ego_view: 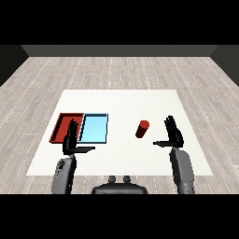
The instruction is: Pick the red can and put it in the red box
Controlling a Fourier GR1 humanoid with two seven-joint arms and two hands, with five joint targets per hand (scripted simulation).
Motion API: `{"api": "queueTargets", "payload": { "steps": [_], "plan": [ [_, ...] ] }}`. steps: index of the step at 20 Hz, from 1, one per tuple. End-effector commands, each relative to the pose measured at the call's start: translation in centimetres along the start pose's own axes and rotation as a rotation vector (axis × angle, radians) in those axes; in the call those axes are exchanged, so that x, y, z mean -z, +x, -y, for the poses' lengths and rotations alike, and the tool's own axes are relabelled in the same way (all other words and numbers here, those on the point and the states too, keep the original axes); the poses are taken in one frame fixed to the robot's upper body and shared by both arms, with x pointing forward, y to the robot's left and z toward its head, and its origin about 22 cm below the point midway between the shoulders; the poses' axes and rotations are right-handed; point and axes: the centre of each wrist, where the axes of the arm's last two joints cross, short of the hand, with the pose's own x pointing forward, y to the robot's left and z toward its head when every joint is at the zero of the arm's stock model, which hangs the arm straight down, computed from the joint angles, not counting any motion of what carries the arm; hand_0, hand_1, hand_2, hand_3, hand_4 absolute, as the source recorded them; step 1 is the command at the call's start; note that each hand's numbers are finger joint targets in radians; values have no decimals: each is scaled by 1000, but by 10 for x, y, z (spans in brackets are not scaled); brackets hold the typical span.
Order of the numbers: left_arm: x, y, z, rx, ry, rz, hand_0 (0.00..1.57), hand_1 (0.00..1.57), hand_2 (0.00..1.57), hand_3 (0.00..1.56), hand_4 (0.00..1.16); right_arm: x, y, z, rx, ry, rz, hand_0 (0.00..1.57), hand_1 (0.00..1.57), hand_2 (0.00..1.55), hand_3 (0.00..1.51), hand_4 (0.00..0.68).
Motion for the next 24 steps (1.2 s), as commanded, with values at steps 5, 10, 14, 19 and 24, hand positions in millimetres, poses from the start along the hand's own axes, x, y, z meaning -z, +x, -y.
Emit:
{"api": "queueTargets", "payload": {
  "steps": [5,10,14,19,24],
  "plan": [
    [-9,3,-1,5,-7,-3,0,0,0,0,0,19,8,-2,5,8,7,0,0,0,0,0],
    [-8,1,10,-10,-2,5,0,0,0,0,0,42,-27,-19,60,23,-42,0,0,0,0,0],
    [14,5,6,-20,9,-10,0,0,0,0,0,37,-30,-8,115,-7,-37,0,0,0,0,0],
    [4,3,5,-35,-4,8,0,0,0,0,0,40,-35,-18,125,4,-71,0,0,0,0,0],
    [-6,-9,10,-48,-5,4,0,0,0,0,0,41,-53,-29,138,-9,-95,0,0,0,0,0]
  ]
}}
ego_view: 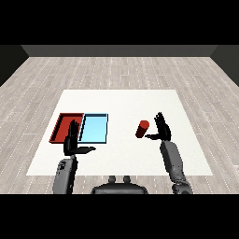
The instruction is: Pick the red can and put it in the red box
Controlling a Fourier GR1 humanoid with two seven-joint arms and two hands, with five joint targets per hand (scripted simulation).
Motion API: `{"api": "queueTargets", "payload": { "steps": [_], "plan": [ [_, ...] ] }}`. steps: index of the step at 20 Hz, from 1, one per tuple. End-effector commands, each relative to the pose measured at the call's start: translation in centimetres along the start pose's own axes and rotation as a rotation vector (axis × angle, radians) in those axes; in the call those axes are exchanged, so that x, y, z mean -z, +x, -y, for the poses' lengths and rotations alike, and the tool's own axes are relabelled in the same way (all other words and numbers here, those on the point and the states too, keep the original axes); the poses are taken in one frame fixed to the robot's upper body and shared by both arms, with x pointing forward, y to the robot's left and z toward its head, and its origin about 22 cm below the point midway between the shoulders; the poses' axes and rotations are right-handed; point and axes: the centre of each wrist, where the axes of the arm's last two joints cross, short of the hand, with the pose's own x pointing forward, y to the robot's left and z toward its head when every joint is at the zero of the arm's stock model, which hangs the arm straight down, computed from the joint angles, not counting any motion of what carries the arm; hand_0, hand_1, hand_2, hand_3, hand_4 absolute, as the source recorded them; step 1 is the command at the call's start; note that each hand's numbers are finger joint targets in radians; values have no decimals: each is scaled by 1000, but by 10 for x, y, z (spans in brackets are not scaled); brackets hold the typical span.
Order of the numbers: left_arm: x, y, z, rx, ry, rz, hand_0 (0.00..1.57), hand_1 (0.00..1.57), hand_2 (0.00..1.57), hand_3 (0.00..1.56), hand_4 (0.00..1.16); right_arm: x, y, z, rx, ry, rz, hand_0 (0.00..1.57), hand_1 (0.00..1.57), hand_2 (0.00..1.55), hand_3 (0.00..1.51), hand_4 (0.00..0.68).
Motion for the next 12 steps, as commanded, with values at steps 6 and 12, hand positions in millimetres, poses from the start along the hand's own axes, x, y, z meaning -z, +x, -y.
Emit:
{"api": "queueTargets", "payload": {
  "steps": [6,12],
  "plan": [
    [-2,-1,4,13,13,9,0,0,0,0,0,5,-24,-12,46,2,-22,0,0,0,0,0],
    [-12,-4,-7,-14,2,-1,0,0,0,0,0,16,-33,-32,54,2,-20,0,0,0,0,0]
  ]
}}
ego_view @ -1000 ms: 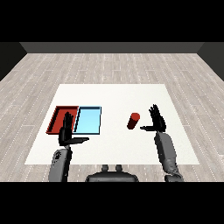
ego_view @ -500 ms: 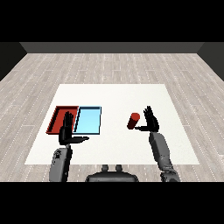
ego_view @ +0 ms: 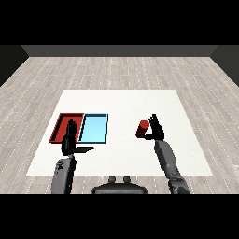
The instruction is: Pick the red can and put it in the red box
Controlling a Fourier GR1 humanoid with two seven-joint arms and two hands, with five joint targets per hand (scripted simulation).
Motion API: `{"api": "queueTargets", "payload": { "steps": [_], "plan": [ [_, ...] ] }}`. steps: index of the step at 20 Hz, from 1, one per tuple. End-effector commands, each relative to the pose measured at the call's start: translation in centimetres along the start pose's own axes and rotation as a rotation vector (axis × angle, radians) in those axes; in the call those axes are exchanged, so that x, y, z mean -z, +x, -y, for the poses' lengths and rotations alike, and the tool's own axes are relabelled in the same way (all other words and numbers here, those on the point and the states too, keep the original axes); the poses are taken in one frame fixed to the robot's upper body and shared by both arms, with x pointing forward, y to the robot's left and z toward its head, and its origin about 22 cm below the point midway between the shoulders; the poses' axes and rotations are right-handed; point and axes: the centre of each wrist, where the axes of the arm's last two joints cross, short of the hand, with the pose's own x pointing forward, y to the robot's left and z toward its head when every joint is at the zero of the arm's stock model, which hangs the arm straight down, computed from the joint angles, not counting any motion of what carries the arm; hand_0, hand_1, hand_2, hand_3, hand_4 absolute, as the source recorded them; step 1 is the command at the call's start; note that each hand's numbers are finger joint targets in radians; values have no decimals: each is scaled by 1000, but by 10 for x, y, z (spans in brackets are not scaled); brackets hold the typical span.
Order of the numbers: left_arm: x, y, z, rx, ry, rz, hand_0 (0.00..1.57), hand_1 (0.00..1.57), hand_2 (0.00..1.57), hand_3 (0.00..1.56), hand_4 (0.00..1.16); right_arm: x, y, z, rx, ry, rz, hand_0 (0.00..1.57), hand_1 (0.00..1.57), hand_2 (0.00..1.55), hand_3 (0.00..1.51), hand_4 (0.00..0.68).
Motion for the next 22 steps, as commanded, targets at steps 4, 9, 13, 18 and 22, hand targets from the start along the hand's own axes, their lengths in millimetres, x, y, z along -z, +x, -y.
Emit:
{"api": "queueTargets", "payload": {
  "steps": [4,9,13,18,22],
  "plan": [
    [-1,21,-17,-15,5,28,0,0,0,0,0,9,-8,-3,12,-10,-12,0,0,0,0,0],
    [6,10,-7,-8,0,3,0,0,0,0,0,3,-18,-1,15,-11,-26,0,0,0,0,0],
    [-8,16,11,15,9,12,0,0,0,0,0,5,-19,-20,26,7,-15,0,0,0,0,0],
    [1,6,10,-3,-1,7,0,0,0,0,0,20,-5,-19,13,-5,-34,0,0,0,0,0],
    [-15,19,-7,0,-3,-1,0,0,0,0,0,20,-15,-25,13,-13,-49,0,0,0,0,0]
  ]
}}
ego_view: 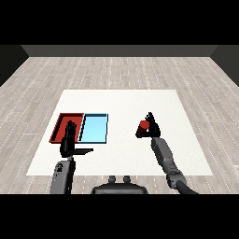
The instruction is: Pick the red can and put it in the red box
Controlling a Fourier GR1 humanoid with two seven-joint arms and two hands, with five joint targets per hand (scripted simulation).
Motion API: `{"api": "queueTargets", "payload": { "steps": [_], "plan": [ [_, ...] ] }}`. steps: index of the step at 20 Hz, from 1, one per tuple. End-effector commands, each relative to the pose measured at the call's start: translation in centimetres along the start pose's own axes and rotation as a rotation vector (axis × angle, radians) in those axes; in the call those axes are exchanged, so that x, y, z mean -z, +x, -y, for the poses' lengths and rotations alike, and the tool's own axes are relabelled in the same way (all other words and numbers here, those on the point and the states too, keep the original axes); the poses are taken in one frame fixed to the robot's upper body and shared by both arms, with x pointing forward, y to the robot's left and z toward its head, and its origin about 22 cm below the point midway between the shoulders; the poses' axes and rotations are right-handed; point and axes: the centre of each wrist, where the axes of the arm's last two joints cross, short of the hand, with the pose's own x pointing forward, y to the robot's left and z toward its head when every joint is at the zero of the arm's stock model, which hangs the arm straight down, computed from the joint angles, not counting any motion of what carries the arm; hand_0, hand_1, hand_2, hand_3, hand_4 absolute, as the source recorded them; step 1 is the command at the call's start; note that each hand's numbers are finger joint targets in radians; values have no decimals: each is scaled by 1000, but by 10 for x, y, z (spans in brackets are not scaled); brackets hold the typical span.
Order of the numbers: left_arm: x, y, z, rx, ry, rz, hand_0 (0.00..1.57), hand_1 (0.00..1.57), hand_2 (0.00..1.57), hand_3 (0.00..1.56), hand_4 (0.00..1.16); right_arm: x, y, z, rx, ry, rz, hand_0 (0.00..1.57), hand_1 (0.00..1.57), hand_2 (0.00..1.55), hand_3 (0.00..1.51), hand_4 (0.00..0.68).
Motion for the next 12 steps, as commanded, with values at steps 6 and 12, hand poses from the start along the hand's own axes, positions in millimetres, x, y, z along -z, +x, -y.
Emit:
{"api": "queueTargets", "payload": {
  "steps": [6,12],
  "plan": [
    [16,10,7,-9,3,15,0,0,0,0,0,17,2,-11,6,3,-11,0,0,0,0,0],
    [-7,7,-5,0,5,3,0,0,0,0,0,2,-12,0,-23,-1,-40,0,0,0,0,0]
  ]
}}
